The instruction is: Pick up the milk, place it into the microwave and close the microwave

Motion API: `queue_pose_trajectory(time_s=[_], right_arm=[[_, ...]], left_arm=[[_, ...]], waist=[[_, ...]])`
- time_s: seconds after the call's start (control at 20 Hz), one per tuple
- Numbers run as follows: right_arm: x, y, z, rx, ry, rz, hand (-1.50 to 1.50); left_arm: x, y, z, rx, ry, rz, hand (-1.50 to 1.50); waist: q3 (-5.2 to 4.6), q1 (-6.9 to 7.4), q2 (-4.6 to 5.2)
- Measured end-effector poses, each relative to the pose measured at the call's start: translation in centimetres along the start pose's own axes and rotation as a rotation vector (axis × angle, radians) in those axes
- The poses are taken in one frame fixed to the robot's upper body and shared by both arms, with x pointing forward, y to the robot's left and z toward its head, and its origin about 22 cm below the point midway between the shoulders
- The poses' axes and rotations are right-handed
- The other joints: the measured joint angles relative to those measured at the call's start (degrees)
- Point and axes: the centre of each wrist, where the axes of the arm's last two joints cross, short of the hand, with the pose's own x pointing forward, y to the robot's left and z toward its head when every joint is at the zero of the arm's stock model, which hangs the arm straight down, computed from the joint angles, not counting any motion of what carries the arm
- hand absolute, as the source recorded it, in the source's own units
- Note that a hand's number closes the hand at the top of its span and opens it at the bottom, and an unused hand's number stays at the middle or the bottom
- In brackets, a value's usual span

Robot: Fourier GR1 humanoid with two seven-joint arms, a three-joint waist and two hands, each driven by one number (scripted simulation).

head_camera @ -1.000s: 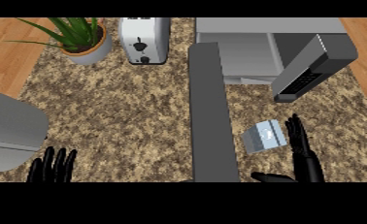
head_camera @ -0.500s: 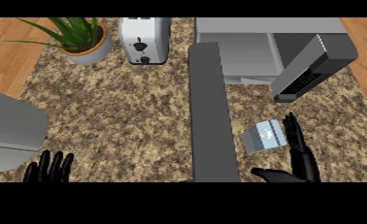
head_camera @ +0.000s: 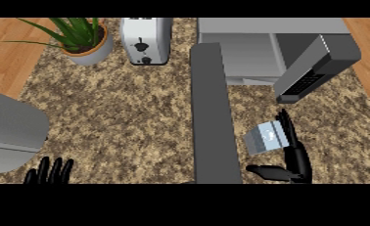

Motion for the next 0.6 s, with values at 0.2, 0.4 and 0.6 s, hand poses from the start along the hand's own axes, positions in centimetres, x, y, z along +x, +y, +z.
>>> queue_pose_trajectory(time_s=[0.2, 0.4, 0.6], right_arm=[[-0.1, 1.1, -0.6, -0.01, 0.014, -0.022, -1.5], [-0.2, 1.3, -1.5, -0.043, 0.014, -0.013, 1.5], [-0.5, 1.5, -2.6, -0.065, -0.003, 0.072, 1.5]], left_arm=[[0.1, 0.0, 0.1, 0.001, -0.006, -0.003, -1.5], [0.2, 0.3, 0.3, 0.003, 0.0, -0.003, -1.5], [-0.2, -0.2, -0.3, 0.002, -0.008, 0.0, -1.5]], waist=[[-0.01, -0.02, -0.01], [0.0, -0.01, 0.0], [-0.02, 0.08, 0.03]])
